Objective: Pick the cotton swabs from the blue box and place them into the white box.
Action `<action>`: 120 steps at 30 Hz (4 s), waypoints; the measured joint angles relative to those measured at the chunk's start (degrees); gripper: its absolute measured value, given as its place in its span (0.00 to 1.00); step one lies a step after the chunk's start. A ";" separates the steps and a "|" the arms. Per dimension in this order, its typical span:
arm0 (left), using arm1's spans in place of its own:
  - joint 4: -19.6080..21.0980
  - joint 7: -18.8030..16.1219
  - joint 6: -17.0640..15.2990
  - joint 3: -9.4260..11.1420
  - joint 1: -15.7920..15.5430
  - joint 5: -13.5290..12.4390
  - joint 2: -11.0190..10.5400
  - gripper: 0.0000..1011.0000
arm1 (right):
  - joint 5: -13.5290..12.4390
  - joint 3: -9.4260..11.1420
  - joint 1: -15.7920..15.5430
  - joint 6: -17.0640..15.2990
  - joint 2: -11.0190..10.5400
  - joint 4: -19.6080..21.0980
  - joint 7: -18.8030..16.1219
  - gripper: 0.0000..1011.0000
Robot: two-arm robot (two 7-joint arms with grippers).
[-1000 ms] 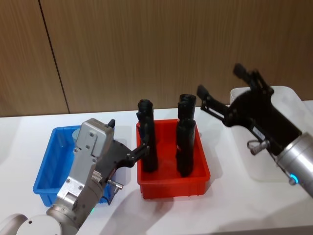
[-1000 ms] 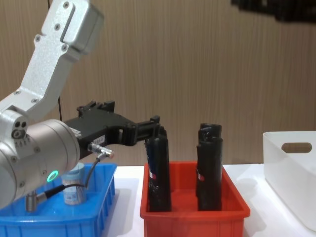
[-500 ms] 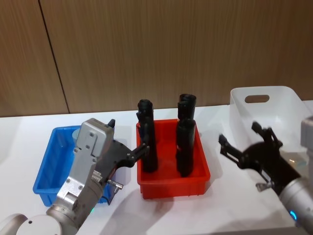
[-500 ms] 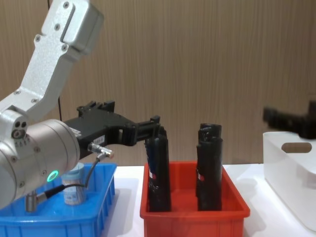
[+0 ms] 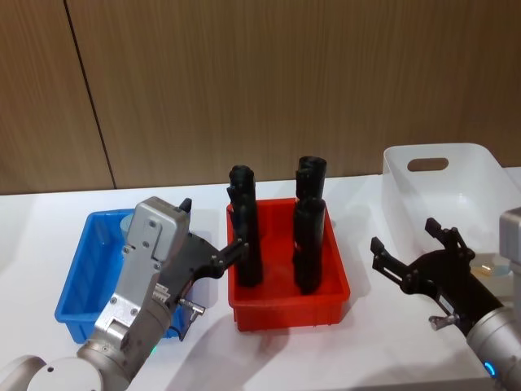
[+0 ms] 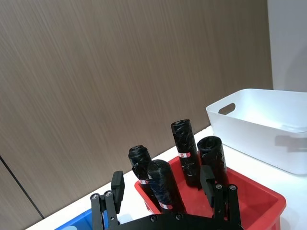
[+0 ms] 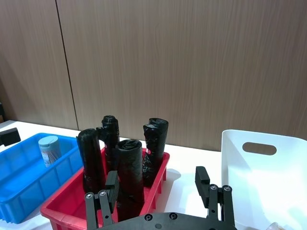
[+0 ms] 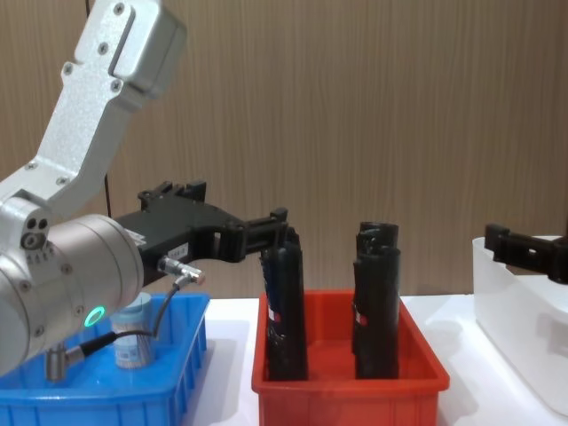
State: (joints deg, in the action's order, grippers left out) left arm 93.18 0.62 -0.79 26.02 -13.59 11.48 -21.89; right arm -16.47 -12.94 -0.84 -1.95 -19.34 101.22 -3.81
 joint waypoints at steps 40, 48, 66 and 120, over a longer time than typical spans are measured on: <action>0.00 0.00 0.00 0.00 0.00 0.00 0.00 0.99 | 0.00 0.00 0.01 0.00 0.00 0.01 -0.02 0.99; 0.00 0.00 0.00 0.00 0.00 0.00 0.00 0.99 | 0.01 0.02 0.03 -0.01 0.01 0.01 -0.06 0.99; 0.00 0.00 0.00 0.00 0.00 0.00 0.00 0.99 | 0.96 0.26 3.99 -0.05 0.60 -4.79 -6.89 0.99; 0.00 0.01 0.00 0.00 0.00 0.00 0.00 0.99 | -1.52 -1.16 27.81 1.60 7.52 -40.36 -32.96 0.99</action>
State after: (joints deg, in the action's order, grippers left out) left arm 93.18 0.63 -0.80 26.03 -13.59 11.48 -21.89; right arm -17.99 -14.10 26.97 -0.34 -11.82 60.86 -36.76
